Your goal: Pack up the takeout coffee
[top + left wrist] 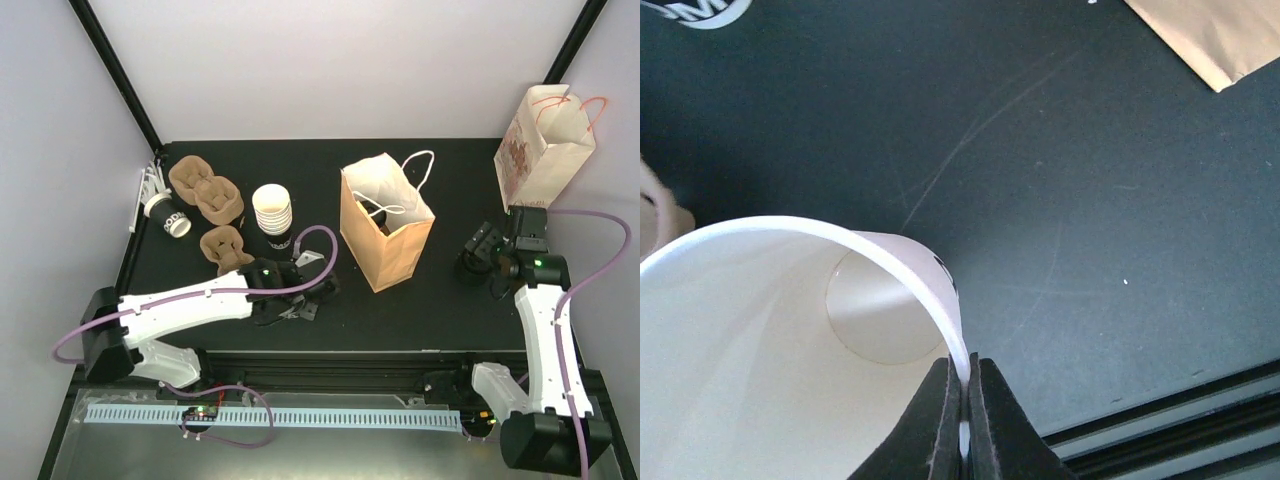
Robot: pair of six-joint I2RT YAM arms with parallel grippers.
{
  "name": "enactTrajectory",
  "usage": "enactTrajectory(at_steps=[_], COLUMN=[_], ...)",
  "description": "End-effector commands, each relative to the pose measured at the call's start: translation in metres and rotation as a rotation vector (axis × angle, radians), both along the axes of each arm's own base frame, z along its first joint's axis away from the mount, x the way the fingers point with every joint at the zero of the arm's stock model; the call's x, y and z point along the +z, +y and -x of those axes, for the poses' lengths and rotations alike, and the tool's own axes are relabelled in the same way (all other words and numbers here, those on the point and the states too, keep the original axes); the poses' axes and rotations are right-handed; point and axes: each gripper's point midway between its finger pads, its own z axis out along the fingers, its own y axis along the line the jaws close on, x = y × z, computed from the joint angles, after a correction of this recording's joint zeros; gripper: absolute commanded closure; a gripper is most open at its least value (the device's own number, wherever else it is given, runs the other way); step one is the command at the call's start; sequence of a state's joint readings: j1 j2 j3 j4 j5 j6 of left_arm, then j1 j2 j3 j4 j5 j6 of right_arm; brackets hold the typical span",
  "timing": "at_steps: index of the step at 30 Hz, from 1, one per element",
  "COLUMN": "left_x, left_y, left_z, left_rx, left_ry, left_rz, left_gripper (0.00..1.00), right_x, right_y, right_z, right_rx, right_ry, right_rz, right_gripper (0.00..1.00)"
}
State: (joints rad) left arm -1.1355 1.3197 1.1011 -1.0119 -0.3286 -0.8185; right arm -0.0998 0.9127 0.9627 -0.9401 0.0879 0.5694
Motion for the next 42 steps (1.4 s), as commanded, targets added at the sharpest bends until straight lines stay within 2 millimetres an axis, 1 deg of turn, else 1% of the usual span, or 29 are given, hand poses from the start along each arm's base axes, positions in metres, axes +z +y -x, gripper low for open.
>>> enactTrajectory(at_steps=[1, 4, 7, 13, 17, 22, 24, 25, 27, 31, 36, 38, 42], left_x=[0.01, 0.013, 0.015, -0.006, -0.014, -0.021, -0.023, -0.024, -0.023, -0.009, 0.022, 0.036, 0.059], left_y=[-0.029, -0.046, -0.058, -0.071, -0.081, -0.091, -0.093, -0.094, -0.097, -0.1, -0.101, -0.1, -0.094], left_z=[-0.013, -0.018, -0.021, -0.027, -0.027, -0.024, -0.023, -0.023, -0.021, -0.02, -0.017, -0.015, -0.011], left_rx=[-0.041, -0.083, -0.118, -0.144, -0.17, -0.208, -0.217, -0.22, -0.237, -0.252, -0.269, -0.275, -0.284], left_ry=[-0.073, -0.09, -0.104, -0.113, -0.108, -0.082, -0.076, -0.073, -0.067, -0.081, -0.105, -0.118, -0.146], left_rz=[0.047, 0.07, 0.071, -0.009, -0.02, -0.011, -0.007, -0.006, 0.004, 0.045, 0.109, 0.145, 0.202], left_gripper=[0.98, 0.98, 0.98, 0.97, 0.95, 0.87, 0.84, 0.81, 0.73, 0.63, 0.53, 0.47, 0.41], right_x=[-0.001, -0.018, -0.034, -0.064, -0.079, -0.098, -0.105, -0.107, -0.112, -0.116, -0.115, -0.117, -0.122], right_y=[-0.001, -0.002, -0.01, -0.018, -0.025, -0.03, -0.03, -0.029, -0.027, -0.026, -0.028, -0.027, -0.03], right_z=[-0.021, -0.03, -0.036, -0.048, -0.051, -0.051, -0.053, -0.055, -0.058, -0.064, -0.066, -0.067, -0.067], right_rx=[-0.036, -0.083, -0.142, -0.196, -0.229, -0.26, -0.261, -0.26, -0.254, -0.241, -0.242, -0.244, -0.257], right_ry=[-0.037, 0.031, 0.114, 0.184, 0.236, 0.299, 0.31, 0.311, 0.318, 0.33, 0.328, 0.336, 0.369], right_rz=[-0.05, -0.088, -0.091, -0.105, -0.086, -0.08, -0.084, -0.09, -0.104, -0.109, -0.103, -0.106, -0.095], right_gripper=[0.09, 0.1, 0.12, 0.14, 0.12, 0.12, 0.13, 0.15, 0.16, 0.16, 0.14, 0.15, 0.17])
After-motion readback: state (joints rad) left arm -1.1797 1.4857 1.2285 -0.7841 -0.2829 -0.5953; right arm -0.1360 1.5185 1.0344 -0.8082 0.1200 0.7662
